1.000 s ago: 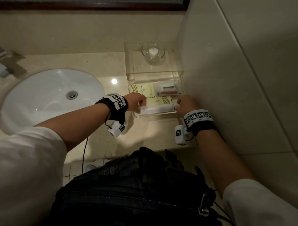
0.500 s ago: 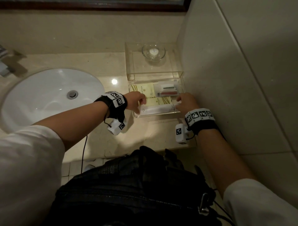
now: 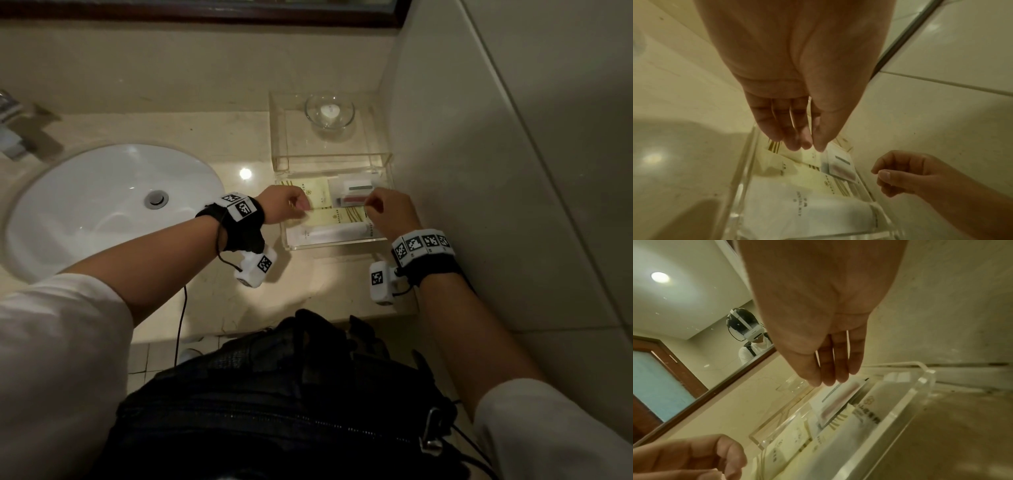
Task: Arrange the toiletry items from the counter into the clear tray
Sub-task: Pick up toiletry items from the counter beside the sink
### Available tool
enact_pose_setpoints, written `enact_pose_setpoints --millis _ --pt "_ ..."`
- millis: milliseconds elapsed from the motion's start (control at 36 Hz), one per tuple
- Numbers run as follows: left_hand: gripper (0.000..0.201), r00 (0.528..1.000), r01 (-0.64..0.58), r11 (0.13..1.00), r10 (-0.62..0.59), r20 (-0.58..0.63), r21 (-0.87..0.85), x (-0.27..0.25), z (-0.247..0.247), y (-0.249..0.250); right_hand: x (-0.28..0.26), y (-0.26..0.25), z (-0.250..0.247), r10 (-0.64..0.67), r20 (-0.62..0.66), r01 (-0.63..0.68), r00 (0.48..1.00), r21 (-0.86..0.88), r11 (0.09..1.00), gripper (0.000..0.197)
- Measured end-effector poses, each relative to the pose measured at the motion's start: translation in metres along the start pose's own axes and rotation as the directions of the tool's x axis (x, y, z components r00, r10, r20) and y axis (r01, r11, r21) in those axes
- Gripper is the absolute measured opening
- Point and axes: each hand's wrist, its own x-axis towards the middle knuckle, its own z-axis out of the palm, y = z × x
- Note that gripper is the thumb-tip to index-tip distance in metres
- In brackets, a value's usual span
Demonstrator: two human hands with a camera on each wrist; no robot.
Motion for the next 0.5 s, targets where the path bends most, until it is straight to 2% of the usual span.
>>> enact_pose_setpoints --millis 111,222,333,500 --pt "0.01 0.994 0.062 0.975 -0.079 -0.072 -0.212 -0.003 -0.004 -0.002 0.004 -0.013 0.0 0.007 0.006 -0.007 1.0 0.128 0.992 0.009" --pt "0.009 0.984 0.095 0.896 -0.151 -0.097 -0.433 -0.011 -0.01 -0.006 0.011 -0.029 0.005 0.033 0.057 -0.048 0.998 0.268 0.962 0.004" --pt "0.008 0.963 0.132 0.773 -0.249 -0.105 -0.621 -0.019 -0.017 -0.012 0.016 -0.046 0.011 0.042 0.092 -0.078 0.995 0.432 0.898 0.004" --pt "0.011 0.929 0.15 0.553 -0.362 -0.074 -0.82 -0.037 -0.034 -0.028 0.023 -0.084 0.017 -0.009 0.148 -0.07 0.989 0.521 0.851 0.005"
